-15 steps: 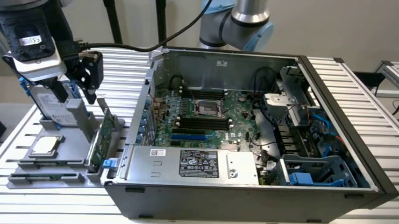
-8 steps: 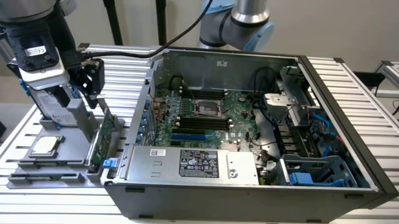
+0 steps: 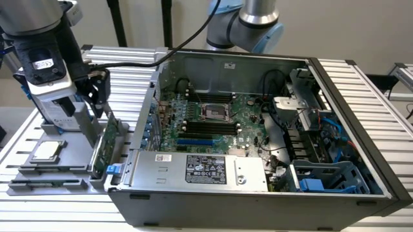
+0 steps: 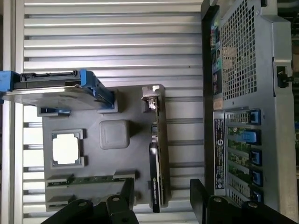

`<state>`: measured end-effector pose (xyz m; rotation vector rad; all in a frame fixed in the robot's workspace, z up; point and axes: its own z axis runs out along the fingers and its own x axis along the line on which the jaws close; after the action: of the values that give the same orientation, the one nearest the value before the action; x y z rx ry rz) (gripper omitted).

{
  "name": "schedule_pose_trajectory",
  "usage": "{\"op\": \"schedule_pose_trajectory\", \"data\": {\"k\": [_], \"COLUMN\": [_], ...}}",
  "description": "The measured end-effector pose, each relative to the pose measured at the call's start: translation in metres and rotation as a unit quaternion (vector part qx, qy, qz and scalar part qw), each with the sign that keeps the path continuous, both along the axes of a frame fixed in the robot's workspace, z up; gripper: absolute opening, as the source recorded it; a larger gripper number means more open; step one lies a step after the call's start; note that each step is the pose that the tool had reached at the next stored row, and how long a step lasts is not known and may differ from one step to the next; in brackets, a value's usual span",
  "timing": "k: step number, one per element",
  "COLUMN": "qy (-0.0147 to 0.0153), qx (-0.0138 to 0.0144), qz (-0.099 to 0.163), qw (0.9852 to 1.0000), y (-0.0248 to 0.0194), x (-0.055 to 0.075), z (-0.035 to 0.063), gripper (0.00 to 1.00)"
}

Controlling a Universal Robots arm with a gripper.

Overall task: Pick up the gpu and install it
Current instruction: 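Pick up the gpu and move the gpu toward the slot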

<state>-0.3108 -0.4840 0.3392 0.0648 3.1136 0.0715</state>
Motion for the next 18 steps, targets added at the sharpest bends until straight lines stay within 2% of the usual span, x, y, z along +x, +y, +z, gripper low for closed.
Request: {"op": "schedule_pose_trajectory", "data": {"k": [18], "qy": [0.0], "qx": [0.0], "qz": [0.0], "qw": [1.0], "y": [0.0], "x": [0.0], "z": [-0.0327], "gripper": [0.6]}}
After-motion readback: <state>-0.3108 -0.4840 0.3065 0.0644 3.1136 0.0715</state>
